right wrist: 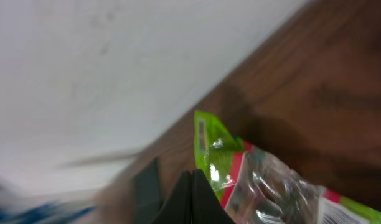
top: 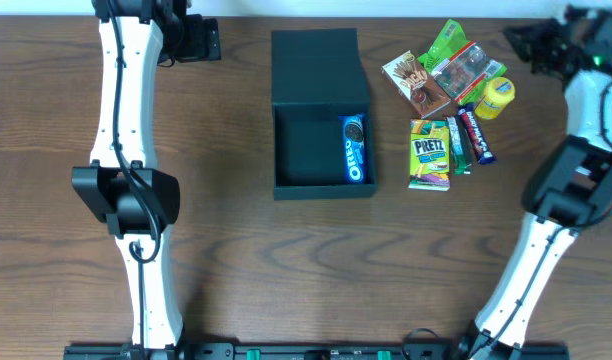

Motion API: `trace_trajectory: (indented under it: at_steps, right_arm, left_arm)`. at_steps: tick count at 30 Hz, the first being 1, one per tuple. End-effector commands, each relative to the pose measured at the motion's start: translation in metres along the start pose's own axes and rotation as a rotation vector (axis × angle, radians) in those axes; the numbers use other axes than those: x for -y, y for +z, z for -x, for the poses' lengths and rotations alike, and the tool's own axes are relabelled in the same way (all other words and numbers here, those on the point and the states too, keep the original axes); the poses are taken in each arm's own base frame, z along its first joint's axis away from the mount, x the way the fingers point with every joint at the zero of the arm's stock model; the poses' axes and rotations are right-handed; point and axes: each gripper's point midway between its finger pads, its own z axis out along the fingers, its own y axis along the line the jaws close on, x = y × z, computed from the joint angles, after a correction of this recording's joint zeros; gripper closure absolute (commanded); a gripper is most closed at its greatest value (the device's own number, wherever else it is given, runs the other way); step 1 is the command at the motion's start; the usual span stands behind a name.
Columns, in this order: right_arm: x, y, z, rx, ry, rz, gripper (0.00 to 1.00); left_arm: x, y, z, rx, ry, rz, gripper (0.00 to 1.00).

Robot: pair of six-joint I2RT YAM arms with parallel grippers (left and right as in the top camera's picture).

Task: Pack container
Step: 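Grasp the green gummy bag with the right gripper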

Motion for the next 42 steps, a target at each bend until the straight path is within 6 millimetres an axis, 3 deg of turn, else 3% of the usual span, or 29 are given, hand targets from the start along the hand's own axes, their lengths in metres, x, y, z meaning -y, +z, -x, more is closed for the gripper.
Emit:
trace_trajectory:
  at_steps: [1, 3, 6, 10, 14, 16, 20, 24, 33, 38, 42]
  right_arm:
    - [-0.019, -0.007, 0.030, 0.121, -0.315, -0.116, 0.99]
    - [-0.025, -0.007, 0.030, 0.124, -0.325, -0.109, 0.99]
    - [-0.028, 0.009, 0.008, 0.066, -0.372, -0.145, 0.99]
    - [-0.024, 0.032, -0.027, -0.003, -0.470, -0.295, 0.72]
    - [-0.025, 0.050, -0.060, -0.080, -0.594, -0.409, 0.29]
    - [-0.027, 0.056, -0.072, -0.106, -0.635, -0.440, 0.17]
    - [-0.016, 0.054, -0.081, -0.106, -0.664, -0.609, 0.09]
    - [-0.009, 0.048, -0.082, -0.060, -0.652, -0.762, 0.08]
    - [0.003, 0.056, -0.094, -0.076, -0.622, -0.790, 0.10]
    - [0.017, 0.065, -0.106, -0.111, -0.592, -0.785, 0.10]
    - [0.040, 0.069, -0.114, -0.141, -0.554, -0.808, 0.12]
  left_arm:
    - [-0.001, -0.007, 0.003, 0.017, -0.002, -0.001, 0.05]
    - [-0.001, -0.007, 0.004, 0.021, -0.002, -0.001, 0.05]
    - [-0.001, -0.007, 0.004, 0.022, -0.002, -0.001, 0.05]
    - [-0.001, -0.007, 0.004, 0.020, -0.002, -0.001, 0.05]
    - [-0.001, -0.007, 0.002, 0.012, -0.002, 0.000, 0.05]
    - [-0.001, -0.007, 0.001, 0.008, -0.002, 0.000, 0.05]
    - [-0.001, -0.007, -0.001, 0.000, -0.003, 0.001, 0.05]
    - [-0.001, -0.007, -0.002, -0.003, -0.003, 0.002, 0.05]
    - [-0.001, -0.007, -0.003, -0.005, -0.003, 0.002, 0.05]
    - [-0.001, -0.007, -0.003, -0.005, -0.003, 0.002, 0.05]
    - [-0.001, -0.007, -0.003, -0.005, -0.003, 0.002, 0.05]
